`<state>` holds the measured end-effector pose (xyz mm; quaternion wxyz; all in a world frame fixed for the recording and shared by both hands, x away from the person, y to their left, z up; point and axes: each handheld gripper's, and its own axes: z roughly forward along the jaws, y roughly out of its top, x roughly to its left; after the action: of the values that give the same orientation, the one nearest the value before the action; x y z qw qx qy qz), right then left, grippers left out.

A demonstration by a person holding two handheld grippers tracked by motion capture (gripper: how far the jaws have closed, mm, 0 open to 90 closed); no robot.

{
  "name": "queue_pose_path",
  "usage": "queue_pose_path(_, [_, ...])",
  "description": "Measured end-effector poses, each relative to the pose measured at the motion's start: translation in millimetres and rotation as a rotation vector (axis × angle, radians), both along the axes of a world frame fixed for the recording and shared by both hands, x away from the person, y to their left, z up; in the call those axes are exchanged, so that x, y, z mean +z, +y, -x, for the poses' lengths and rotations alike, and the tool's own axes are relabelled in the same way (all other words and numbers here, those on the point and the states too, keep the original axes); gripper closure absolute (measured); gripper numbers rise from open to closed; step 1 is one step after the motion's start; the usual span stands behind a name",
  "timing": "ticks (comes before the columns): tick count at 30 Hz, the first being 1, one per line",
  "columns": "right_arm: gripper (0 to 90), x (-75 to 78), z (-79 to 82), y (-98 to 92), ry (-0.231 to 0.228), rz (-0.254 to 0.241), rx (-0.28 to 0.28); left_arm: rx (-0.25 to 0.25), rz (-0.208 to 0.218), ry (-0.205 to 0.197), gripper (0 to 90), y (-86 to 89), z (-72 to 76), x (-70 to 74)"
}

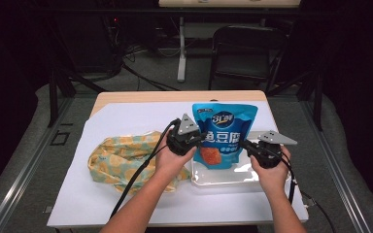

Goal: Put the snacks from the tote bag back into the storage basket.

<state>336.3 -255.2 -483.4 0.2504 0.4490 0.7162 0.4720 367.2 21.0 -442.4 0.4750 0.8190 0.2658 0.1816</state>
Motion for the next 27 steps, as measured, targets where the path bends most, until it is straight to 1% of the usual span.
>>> queue_pose_path(4, [87.4,-0.2,0.8,-0.1,0.002,0.01,0.003,-0.005,0.008,0.008,81.1,1.2,0.9,-0.6])
queue_pose_path(8, [86.6,-1.2,1.1,-1.3,0.002,0.003,-0.001,-0.009,0.01,0.007,79.9,1.3,2.4,-0.9])
queue_pose_path(12, [80.2,-0.7,1.7,-2.0,-0.005,-0.005,0.0,-0.021,0.027,0.007,77.5,0.2,5.0,-0.2])
queue_pose_path(13, [78.0,0.1,2.2,-2.9,-0.006,-0.006,0.0,-0.02,0.022,0.005,77.1,0.0,5.7,0.1])
queue_pose_path(15, [75.3,1.2,2.5,-5.1,-0.015,-0.02,0.0,-0.02,0.025,0.004,75.5,-0.2,5.8,0.1])
queue_pose_path(18, [70.9,2.3,3.1,-6.4,-0.025,-0.033,0.0,-0.014,0.046,0.006,68.9,0.2,4.9,0.4])
queue_pose_path(20, [68.9,2.0,3.2,-5.9,-0.031,-0.029,-0.006,-0.008,0.056,0.009,64.8,0.8,3.9,0.8])
queue_pose_path(22, [66.5,1.9,3.0,-6.0,-0.034,-0.027,-0.009,-0.006,0.066,0.021,60.3,1.5,3.0,1.2])
queue_pose_path(27, [62.6,3.2,3.5,-8.0,-0.042,-0.028,-0.015,0.002,0.067,0.026,53.3,2.6,2.1,1.5])
